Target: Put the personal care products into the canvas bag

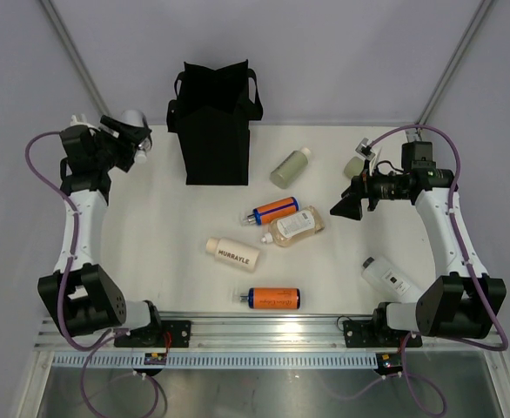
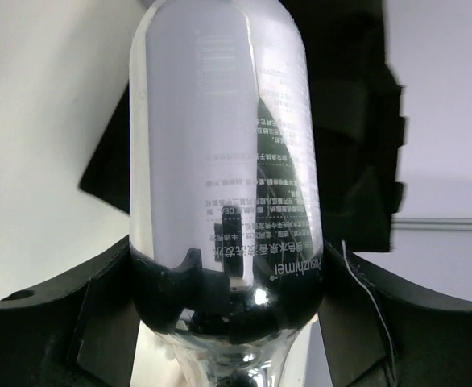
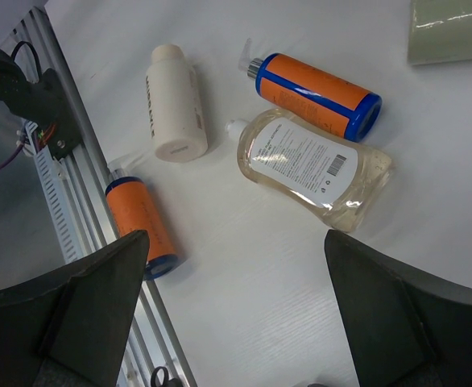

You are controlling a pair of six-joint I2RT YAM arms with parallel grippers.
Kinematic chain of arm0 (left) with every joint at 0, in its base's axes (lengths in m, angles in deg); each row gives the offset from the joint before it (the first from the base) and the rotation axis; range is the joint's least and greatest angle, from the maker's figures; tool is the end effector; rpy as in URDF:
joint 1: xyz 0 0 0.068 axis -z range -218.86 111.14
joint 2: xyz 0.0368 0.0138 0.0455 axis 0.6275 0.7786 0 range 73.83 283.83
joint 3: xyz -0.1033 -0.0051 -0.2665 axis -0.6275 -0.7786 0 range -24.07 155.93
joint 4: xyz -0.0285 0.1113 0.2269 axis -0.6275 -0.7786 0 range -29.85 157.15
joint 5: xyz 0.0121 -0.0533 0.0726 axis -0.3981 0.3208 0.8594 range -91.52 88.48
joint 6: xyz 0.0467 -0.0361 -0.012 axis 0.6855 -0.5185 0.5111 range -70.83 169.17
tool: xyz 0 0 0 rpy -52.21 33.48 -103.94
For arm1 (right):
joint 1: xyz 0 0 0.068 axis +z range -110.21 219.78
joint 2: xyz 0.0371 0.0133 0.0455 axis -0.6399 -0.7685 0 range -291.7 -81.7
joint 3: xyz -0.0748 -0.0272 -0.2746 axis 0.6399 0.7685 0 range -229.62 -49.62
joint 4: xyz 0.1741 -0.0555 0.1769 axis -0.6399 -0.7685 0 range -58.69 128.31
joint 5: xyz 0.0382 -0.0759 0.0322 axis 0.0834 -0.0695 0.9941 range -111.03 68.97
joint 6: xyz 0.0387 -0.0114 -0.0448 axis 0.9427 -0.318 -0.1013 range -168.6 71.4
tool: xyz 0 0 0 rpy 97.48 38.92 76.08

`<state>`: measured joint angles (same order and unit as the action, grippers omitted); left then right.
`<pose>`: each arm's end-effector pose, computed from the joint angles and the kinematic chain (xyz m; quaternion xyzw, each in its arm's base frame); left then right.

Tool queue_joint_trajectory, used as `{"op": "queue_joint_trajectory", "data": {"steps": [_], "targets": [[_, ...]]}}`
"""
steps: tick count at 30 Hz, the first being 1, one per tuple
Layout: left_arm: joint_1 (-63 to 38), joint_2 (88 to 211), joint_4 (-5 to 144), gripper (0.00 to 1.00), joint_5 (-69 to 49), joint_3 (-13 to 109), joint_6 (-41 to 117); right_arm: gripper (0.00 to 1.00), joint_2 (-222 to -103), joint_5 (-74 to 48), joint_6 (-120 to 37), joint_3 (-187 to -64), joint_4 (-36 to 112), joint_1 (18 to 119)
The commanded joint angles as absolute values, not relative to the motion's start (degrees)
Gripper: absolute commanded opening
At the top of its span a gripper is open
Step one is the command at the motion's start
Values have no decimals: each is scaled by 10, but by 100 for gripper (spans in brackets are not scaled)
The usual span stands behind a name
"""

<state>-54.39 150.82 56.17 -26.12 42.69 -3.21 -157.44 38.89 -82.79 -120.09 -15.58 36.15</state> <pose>0.3022 0.0646 0.3592 -0.3504 0.7360 -0.3412 0.4680 0.2449 0.0232 0.3376 -0.3482 0.7707 0.3808 0.3739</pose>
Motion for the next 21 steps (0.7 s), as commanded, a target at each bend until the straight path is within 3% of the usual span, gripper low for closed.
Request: {"op": "queue_joint_trajectory", "data": {"steps": [1, 6, 14, 21], "targets": [[-512, 1484, 672, 0, -256, 547, -61, 99, -1581, 422, -836, -1212, -157, 361], [-447, 1556, 639, 0, -248, 692, -37, 99, -1586, 425, -838, -1215, -158, 361], [-339, 1790, 584, 0, -245, 965, -16, 99, -1578, 423, -839, -1209, -155, 361], [-306, 1854, 567, 0, -221, 1018, -8, 98, -1569, 416, -838, -1200, -150, 361]]}}
